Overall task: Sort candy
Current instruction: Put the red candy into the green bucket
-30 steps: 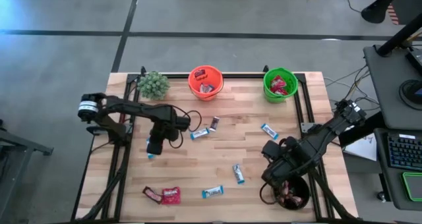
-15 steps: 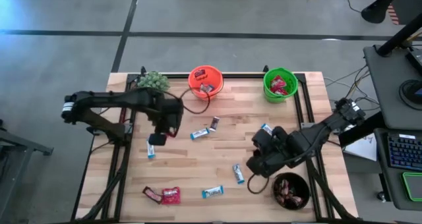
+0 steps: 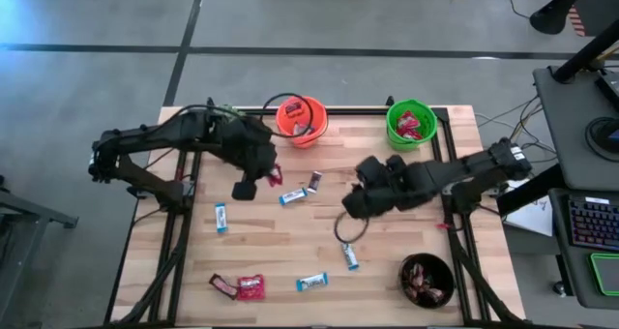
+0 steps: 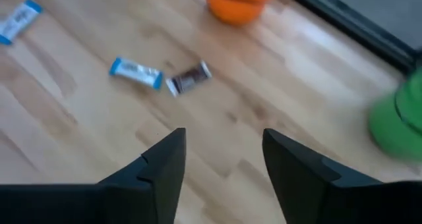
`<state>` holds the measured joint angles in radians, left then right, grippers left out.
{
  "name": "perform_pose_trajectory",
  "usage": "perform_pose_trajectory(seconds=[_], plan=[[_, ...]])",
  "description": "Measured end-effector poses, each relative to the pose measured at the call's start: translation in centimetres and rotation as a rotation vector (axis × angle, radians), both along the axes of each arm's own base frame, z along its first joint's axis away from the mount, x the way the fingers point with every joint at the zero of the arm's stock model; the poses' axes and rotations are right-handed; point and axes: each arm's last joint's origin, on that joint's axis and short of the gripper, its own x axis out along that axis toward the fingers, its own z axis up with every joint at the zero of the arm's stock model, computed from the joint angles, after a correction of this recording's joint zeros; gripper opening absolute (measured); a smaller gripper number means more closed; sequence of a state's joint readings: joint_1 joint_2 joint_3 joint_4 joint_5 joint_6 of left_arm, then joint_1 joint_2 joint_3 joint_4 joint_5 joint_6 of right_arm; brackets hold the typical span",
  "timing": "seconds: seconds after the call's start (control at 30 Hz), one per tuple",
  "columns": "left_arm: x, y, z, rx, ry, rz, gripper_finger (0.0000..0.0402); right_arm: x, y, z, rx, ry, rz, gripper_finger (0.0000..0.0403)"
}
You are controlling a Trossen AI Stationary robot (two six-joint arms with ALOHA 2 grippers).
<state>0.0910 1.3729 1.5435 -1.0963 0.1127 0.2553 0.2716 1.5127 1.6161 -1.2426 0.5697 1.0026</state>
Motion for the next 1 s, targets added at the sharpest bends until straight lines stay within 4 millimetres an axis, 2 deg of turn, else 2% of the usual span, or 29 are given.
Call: perform_pose_trajectory(seconds=[0.23, 0.43, 0.77, 1.0], plan=[[0.3, 1.7, 0.6, 0.011, -0.086, 0.065, 0.0, 3.3, -2.6, 1.6, -0.038, -0.199, 0.162, 0.0201], [0.7, 2.7, 1.3, 0.025, -0.178, 0.098, 0.0, 5.3, -4.9, 3.5, -0.12, -0.412, 0.186, 0.0201], [1.4, 3.1, 2.2, 0.044, -0.299, 0.105, 0.0, 6.3, -8.1, 4.7, -0.135, -0.544, 0.213, 0.0201], [1.7, 3.3, 2.4, 0.059, -0.328, 0.103, 0.0, 6.4, -8.8, 4.7, -0.112, -0.553, 0.246, 0.0201]])
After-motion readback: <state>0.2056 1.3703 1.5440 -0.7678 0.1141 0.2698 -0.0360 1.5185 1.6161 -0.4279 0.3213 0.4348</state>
